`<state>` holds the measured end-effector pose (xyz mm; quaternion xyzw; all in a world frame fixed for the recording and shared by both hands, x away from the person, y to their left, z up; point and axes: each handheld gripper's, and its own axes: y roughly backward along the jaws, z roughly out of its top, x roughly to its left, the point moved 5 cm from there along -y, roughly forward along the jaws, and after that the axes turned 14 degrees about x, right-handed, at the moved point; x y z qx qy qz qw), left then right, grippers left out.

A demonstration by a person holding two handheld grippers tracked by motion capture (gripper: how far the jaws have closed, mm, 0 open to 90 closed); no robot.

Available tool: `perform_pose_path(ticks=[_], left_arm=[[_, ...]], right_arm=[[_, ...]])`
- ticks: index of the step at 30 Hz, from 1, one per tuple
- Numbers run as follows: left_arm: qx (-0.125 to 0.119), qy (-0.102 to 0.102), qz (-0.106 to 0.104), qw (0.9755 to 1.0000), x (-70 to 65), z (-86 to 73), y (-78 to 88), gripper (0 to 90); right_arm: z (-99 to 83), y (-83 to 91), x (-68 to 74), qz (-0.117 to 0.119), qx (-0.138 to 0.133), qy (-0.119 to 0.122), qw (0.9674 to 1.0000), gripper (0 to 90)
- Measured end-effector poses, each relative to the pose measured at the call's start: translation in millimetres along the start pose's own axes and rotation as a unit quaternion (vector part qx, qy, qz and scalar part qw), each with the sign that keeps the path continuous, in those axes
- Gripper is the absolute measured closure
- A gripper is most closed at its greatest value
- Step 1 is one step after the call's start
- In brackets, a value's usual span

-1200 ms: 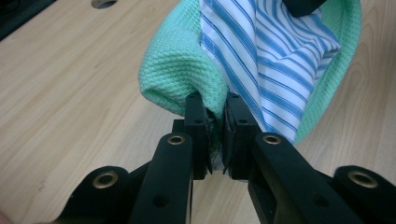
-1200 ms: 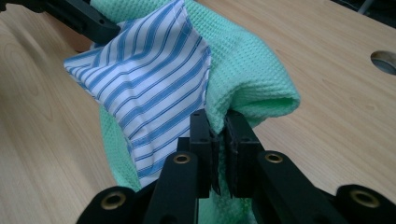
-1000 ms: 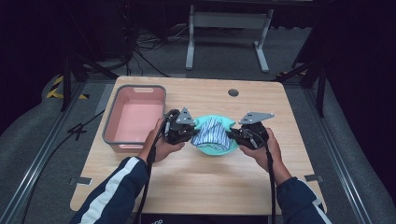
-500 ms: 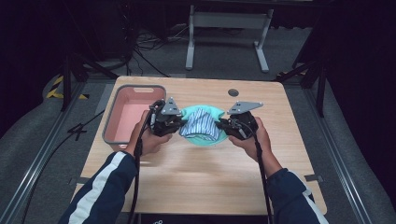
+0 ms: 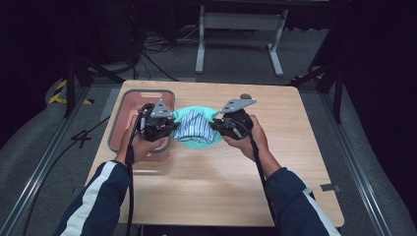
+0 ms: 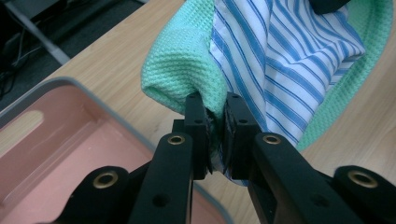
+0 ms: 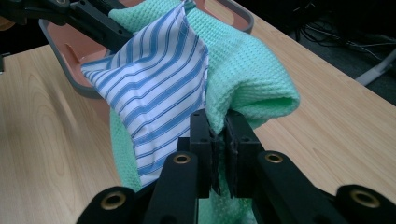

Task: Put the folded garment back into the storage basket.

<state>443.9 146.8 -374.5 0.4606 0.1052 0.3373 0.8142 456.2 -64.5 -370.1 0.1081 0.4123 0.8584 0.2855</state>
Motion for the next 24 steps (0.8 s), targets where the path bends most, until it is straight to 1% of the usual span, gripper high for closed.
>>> perform_pose_path(ticks=[2,4,5,9,10,11,12,15,18,19,20,21,23,24], left_arm=[[0.001,0.002,0.002,1.0000,1.8,-1.8,0.0,82.0],[0.005,0.013,0.008,0.9999,8.8,-8.9,0.9,82.0],[0.004,0.019,0.007,0.9998,11.0,-11.4,1.1,82.1],[0.006,0.032,0.015,0.9994,20.0,-20.2,3.6,82.0],[0.003,0.039,0.014,0.9991,20.9,-21.7,3.7,82.1],[0.002,0.040,0.019,0.9990,24.0,-23.6,5.6,82.0],[0.001,0.044,0.020,0.9988,26.3,-25.4,7.3,82.1],[0.004,0.051,0.028,0.9983,31.4,-30.3,10.6,82.0],[0.011,0.051,0.035,0.9980,36.9,-36.1,13.5,82.1],[0.010,0.056,0.034,0.9978,38.6,-38.0,14.4,82.0],[0.010,0.056,0.034,0.9978,38.6,-38.0,14.4,82.0],[0.012,0.060,0.037,0.9975,42.1,-42.1,16.4,82.1],[0.013,0.060,0.038,0.9974,44.3,-44.5,18.1,82.1],[0.015,0.063,0.039,0.9971,45.6,-46.4,19.9,82.1]], right_arm=[[2.8,-2.8,1.2,0.003,0.000,0.002,1.0000,82.9],[9.7,-9.8,4.9,0.009,0.000,0.006,0.9999,83.0],[12.2,-12.4,6.4,0.011,0.001,0.008,0.9999,82.9],[21.4,-21.4,11.4,0.015,0.002,0.015,0.9998,82.9],[23.7,-23.4,12.5,0.017,0.002,0.016,0.9997,82.9],[25.9,-25.2,13.9,0.018,0.002,0.017,0.9997,82.9],[28.3,-27.7,15.2,0.018,0.004,0.019,0.9997,82.9],[35.8,-33.3,19.3,0.022,0.001,0.022,0.9995,83.0],[41.8,-38.7,23.3,0.025,0.000,0.024,0.9994,83.0],[43.6,-40.8,24.6,0.026,0.000,0.024,0.9994,82.9],[45.3,-43.1,25.9,0.026,0.002,0.026,0.9993,82.9],[47.4,-45.6,27.8,0.028,0.002,0.027,0.9992,83.0],[48.7,-46.8,28.8,0.030,0.001,0.027,0.9992,82.9],[52.9,-50.2,31.5,0.033,-0.001,0.027,0.9991,82.9]])
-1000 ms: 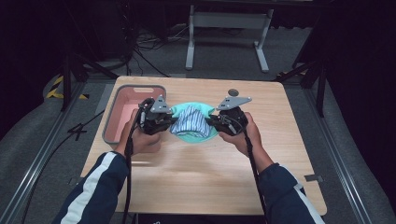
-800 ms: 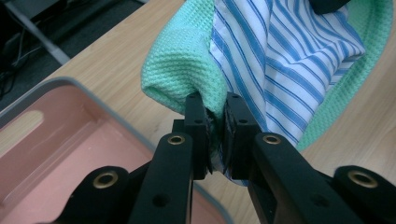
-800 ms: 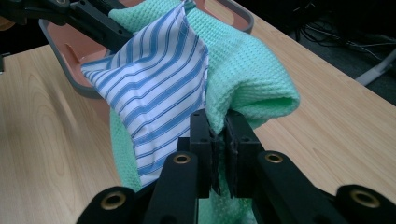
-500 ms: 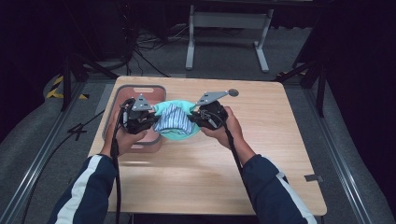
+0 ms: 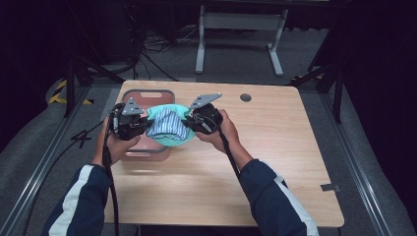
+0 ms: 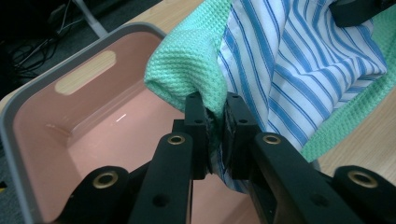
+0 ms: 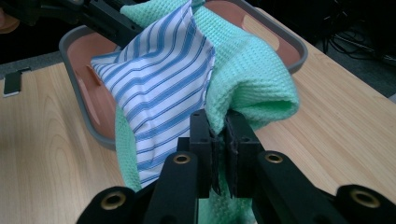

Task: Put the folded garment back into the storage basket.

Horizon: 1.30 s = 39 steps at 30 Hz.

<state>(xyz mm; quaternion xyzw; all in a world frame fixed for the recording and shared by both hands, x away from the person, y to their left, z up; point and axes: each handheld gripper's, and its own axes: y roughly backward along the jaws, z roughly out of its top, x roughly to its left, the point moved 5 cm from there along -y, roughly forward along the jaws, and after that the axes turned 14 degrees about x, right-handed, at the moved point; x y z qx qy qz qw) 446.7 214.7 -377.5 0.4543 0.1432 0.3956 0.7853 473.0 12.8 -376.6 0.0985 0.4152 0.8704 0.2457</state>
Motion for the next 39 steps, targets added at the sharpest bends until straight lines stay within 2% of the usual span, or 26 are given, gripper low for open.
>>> perform_pose_path(ticks=[5,6,9,18,19,28,39], left_arm=[[-0.008,0.009,0.003,0.9999,9.2,-7.3,6.6,82.0],[-0.003,0.015,0.005,0.9999,12.9,-11.4,9.7,82.0],[0.001,0.015,0.013,0.9998,17.3,-16.1,13.3,82.0],[0.005,0.033,0.026,0.9991,27.0,-28.6,19.2,82.0],[0.010,0.027,0.031,0.9991,29.3,-30.2,19.8,82.0],[0.015,0.043,0.041,0.9981,37.9,-40.9,17.7,82.0],[0.028,0.042,0.049,0.9975,40.8,-46.3,10.2,82.0]], right_arm=[[9.8,-6.7,6.3,0.009,-0.005,0.000,0.9999,82.9],[12.5,-8.3,8.5,0.012,-0.006,-0.001,0.9999,83.0],[18.1,-11.9,13.5,0.014,-0.007,0.004,0.9999,82.9],[33.6,-26.7,24.8,0.017,-0.002,0.016,0.9997,83.0],[34.8,-27.9,25.5,0.017,0.000,0.017,0.9997,82.9],[44.9,-44.5,33.4,0.016,0.008,0.026,0.9995,82.9],[45.5,-61.9,33.7,0.020,0.016,0.024,0.9994,82.6]])
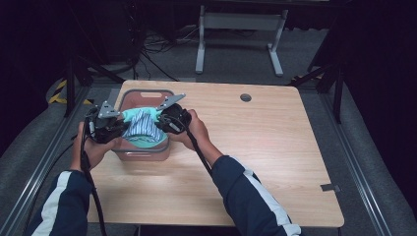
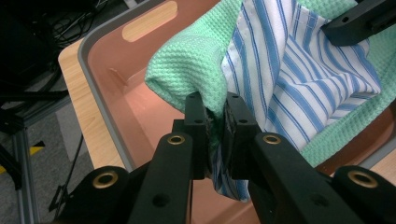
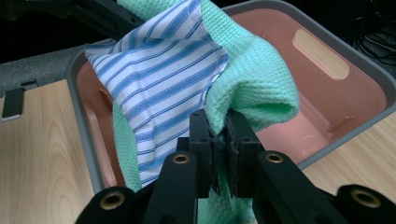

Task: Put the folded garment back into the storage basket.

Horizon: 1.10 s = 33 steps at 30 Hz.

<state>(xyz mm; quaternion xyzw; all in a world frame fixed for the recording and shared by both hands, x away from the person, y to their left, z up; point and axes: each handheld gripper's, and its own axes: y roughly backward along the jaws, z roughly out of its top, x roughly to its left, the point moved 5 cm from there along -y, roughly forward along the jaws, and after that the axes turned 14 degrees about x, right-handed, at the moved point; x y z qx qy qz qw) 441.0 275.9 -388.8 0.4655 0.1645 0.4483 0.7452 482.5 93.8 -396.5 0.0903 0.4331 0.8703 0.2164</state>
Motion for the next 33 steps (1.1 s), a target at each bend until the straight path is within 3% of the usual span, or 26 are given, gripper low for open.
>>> perform_pose_path(ticks=[19,26,33], left_arm=[[0.020,0.014,-0.004,0.9997,6.0,-9.4,-18.8,81.8],[0.024,0.011,0.000,0.9996,8.6,-11.3,-23.9,81.8],[0.028,0.025,0.003,0.9993,10.7,-14.9,-24.5,77.5]], right_arm=[[1.3,-20.5,2.6,0.001,0.020,0.004,0.9998,81.6],[1.1,-27.2,1.4,0.006,0.029,0.003,0.9996,81.1],[0.6,-33.9,1.0,0.005,0.039,0.004,0.9992,77.7]])
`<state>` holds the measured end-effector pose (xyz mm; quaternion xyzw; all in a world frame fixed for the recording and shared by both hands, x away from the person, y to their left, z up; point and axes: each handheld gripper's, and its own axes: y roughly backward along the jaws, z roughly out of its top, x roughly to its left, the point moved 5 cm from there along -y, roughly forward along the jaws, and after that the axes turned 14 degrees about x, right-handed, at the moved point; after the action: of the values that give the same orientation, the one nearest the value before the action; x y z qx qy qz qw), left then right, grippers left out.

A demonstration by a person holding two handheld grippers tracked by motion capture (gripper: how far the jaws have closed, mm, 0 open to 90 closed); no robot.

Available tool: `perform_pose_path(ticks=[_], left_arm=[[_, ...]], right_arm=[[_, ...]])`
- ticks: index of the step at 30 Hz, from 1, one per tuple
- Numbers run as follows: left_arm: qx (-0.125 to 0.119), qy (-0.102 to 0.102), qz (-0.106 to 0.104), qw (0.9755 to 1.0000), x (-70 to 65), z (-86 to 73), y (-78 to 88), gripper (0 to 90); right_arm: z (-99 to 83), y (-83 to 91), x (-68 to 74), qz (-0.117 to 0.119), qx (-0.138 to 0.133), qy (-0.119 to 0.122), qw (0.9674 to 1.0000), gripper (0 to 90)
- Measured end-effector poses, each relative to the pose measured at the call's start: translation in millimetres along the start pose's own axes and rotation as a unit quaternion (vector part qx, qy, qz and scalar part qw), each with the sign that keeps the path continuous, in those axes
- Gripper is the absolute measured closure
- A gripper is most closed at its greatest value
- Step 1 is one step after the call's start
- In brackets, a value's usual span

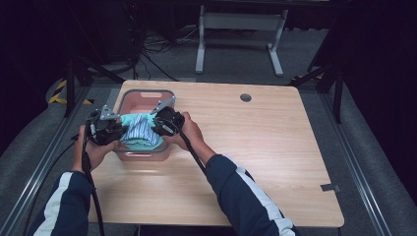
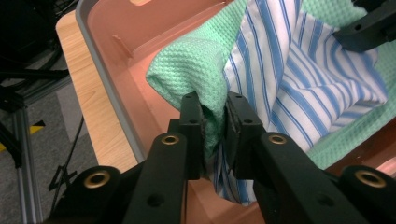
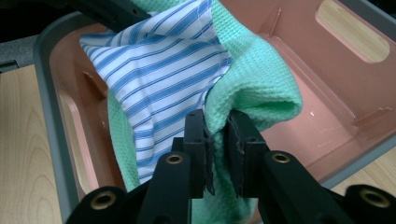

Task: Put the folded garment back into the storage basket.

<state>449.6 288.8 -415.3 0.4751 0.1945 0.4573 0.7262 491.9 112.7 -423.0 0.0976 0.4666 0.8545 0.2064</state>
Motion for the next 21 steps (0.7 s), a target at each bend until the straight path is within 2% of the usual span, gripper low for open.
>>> perform_pose_path(ticks=[4,10,21], left_arm=[[-0.006,-0.003,-0.001,1.0000,-1.0,-0.8,-0.2,72.2],[-0.004,-0.011,-0.002,0.9999,-6.0,0.7,2.1,69.1],[-0.016,-0.020,-0.002,0.9997,-19.4,0.3,5.4,68.1]], right_arm=[[-0.8,0.1,-0.1,0.003,0.001,-0.001,1.0000,76.4],[-1.4,3.0,2.4,0.001,0.003,0.008,1.0000,76.4],[-9.4,10.9,5.8,0.003,0.001,0.013,0.9999,76.2]])
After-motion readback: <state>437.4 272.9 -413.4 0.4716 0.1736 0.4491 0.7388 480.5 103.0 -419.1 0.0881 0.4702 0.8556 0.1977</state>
